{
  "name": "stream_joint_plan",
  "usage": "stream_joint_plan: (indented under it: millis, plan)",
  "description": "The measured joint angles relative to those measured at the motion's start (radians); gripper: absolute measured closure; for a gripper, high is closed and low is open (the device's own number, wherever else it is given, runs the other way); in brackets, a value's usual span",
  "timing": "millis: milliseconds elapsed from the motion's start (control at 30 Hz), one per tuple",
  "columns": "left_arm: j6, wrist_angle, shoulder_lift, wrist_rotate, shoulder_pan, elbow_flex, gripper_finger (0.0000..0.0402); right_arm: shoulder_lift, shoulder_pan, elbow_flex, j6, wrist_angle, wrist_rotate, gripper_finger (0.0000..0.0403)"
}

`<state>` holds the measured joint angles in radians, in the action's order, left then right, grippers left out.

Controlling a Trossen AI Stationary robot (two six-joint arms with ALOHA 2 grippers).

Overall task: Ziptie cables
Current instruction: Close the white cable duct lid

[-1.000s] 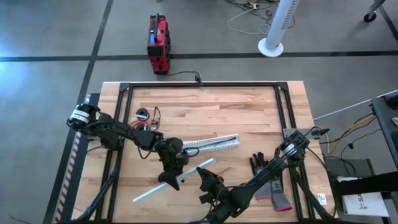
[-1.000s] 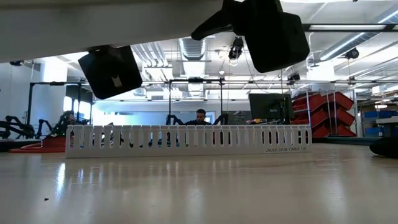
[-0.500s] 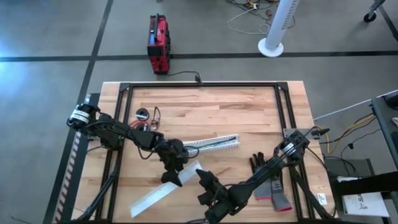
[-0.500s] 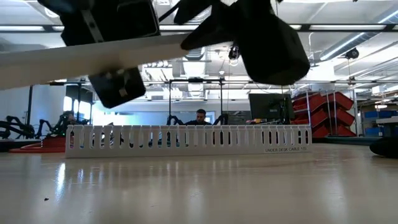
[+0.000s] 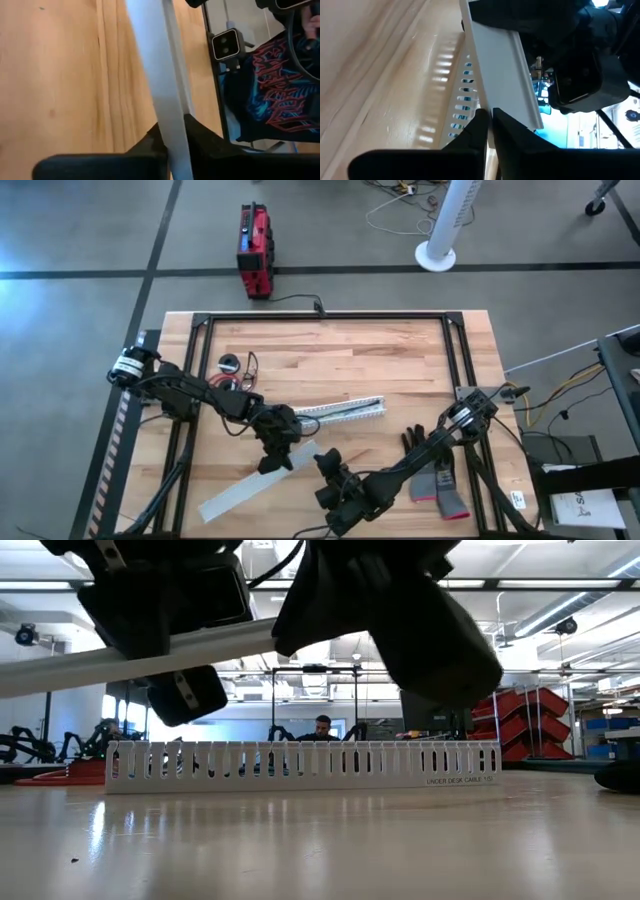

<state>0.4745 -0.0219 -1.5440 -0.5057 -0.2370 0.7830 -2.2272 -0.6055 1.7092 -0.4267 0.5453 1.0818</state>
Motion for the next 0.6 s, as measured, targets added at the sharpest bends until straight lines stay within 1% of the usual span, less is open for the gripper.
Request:
stream_joint_plan:
  millis: [133,233,300,367,400,533,600]
  plan:
    - [-0.006,-0.002,0.002,0.005,-0.001,0.000,0.0373,0.000,-0.007,0.001,0.012,0.001,0.005,0.0373]
    - [0.006,-0.042,0.017,0.012,-0.002,0.005,0.0387,0.011,-0.019,0.015,0.063,0.004,0.014,0.0350]
    - [0.001,-0.105,0.032,0.051,-0.002,0.022,0.0396,0.033,-0.029,0.028,0.107,0.012,0.019,0.0332]
    - [-0.026,-0.202,0.051,0.136,-0.006,0.055,0.0398,0.058,-0.037,0.044,0.170,0.039,0.020,0.0313]
    - [-0.045,-0.251,0.059,0.200,-0.013,0.077,0.0399,0.071,-0.040,0.048,0.207,0.068,0.018,0.0304]
    - [-0.093,-0.411,0.078,0.532,-0.071,0.168,0.0401,0.149,-0.044,0.054,0.434,0.212,-0.004,0.0270]
    - [-0.092,-0.436,0.077,0.679,-0.113,0.204,0.0401,0.196,-0.044,0.053,0.588,0.310,-0.045,0.0256]
